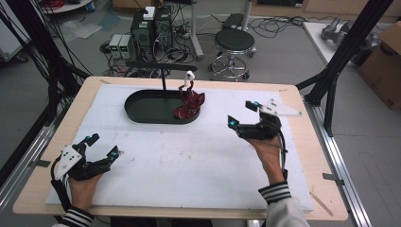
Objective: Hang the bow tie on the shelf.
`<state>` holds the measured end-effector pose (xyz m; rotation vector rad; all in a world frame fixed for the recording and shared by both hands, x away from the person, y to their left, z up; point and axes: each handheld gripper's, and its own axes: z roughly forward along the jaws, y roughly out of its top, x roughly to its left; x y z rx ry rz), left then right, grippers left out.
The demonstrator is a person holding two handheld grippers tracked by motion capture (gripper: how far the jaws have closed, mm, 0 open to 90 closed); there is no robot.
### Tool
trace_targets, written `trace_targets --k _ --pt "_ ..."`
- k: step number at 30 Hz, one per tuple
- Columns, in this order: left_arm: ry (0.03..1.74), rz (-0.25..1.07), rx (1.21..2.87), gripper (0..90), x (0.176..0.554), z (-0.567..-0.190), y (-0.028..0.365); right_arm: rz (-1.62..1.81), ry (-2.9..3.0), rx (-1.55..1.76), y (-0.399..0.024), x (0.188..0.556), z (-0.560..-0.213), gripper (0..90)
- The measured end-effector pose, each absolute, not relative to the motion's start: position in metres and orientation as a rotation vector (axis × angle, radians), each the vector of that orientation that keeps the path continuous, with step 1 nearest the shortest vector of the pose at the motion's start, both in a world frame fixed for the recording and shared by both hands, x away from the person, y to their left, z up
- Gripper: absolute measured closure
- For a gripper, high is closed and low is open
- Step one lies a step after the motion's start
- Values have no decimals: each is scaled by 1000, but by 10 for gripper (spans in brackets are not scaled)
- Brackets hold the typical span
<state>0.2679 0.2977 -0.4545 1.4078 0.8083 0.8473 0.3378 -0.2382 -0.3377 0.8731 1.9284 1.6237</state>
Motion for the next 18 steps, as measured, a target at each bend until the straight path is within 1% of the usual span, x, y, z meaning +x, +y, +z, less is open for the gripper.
trace_targets --k 4,6,10,16,18 --pt "811 845 1408 141 268 -454 298 1638 1871 912 -256 312 -357 98" --pt "811 845 1409 141 268 -454 297 1594 1876 938 -261 302 -365 98" --pt "813 845 1405 141 268 -455 298 1629 1774 930 -269 284 -382 98" --pt "814 844 1406 141 268 -454 298 1609 1733 930 -273 270 -409 98" --pt "815 844 1403 141 268 -455 298 1619 1727 932 -273 270 -412 98"
